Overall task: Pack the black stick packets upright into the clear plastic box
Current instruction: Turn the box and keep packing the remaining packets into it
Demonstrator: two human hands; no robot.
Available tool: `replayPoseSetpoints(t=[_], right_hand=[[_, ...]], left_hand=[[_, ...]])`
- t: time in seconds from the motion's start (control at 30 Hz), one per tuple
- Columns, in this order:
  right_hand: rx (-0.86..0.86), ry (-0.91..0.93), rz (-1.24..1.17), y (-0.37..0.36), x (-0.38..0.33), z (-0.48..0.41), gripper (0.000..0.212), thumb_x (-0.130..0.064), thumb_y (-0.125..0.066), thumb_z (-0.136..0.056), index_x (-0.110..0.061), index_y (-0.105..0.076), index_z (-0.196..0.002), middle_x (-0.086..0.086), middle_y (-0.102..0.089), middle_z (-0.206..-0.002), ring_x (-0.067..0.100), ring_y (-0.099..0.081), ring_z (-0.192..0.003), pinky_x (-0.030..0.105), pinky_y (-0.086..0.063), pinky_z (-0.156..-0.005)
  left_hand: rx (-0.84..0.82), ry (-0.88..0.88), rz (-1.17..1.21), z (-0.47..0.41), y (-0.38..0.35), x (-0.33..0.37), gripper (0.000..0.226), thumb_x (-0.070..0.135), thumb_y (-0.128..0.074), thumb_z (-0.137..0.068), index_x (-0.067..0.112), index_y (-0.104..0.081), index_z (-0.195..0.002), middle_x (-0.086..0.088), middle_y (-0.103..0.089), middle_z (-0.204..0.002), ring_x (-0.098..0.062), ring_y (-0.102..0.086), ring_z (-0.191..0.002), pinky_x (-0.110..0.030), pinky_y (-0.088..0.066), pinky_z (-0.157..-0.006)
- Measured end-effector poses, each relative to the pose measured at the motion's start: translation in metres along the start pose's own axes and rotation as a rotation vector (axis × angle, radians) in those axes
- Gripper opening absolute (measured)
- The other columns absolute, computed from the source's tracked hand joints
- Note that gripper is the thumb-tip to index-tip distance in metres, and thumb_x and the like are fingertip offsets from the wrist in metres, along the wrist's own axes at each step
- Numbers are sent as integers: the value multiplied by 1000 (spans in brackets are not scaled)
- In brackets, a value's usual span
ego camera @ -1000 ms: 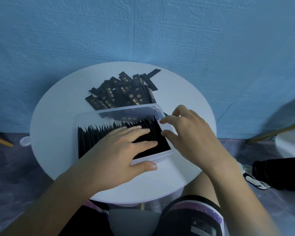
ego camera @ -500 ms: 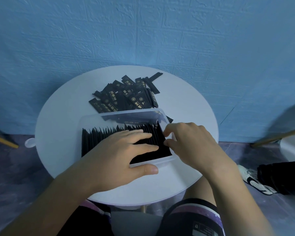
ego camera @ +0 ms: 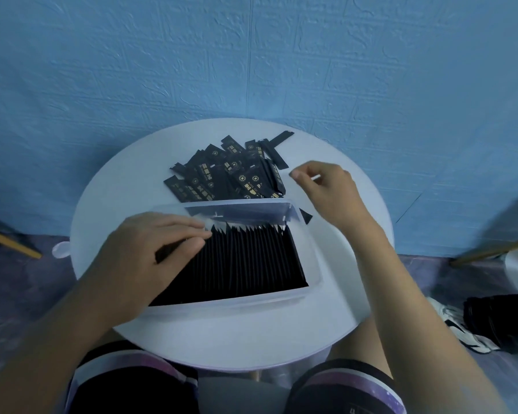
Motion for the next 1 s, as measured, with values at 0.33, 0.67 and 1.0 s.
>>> replayPoseSetpoints(t=[0.33, 0.67, 1.0], right_hand=[[-193, 25, 218, -55, 31, -134, 37, -33, -53, -102, -20, -61, -136, 1, -61, -140, 27, -56, -125, 35, -40, -101], [-303, 43, 385, -59, 30, -156, 42, -32, -62, -96, -17, -61, -136, 10, -62, -136, 33, -54, -126, 38, -42, -104], [-259, 26, 423, -45, 45, -150, 32, -50, -71, -83, -28, -71, -106, 3, -61, -115, 31, -50, -115, 40, -41, -100]], left_hand=[[-44, 6, 178, -11, -10, -1, 28, 43, -48, -100, 41, -75, -109, 32, -68, -117, 5, -61, -118, -35, -27, -119], [-73, -15, 160, -14, -12, 0, 30, 41, -47, -101, 39, -76, -110, 31, -69, -117, 4, -61, -118, -36, -25, -121], [-81, -20, 145, -16, -13, 3, 34, 43, -44, -101, 38, -77, -109, 31, -68, -117, 7, -59, -118, -33, -24, -121]])
Point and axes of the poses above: each hand's wrist, its own z-axis away from the middle knuckle, its own y-axis out of the back of the hand, x = y × z, the point moved 1 cm from there along -z, towards the middle knuckle
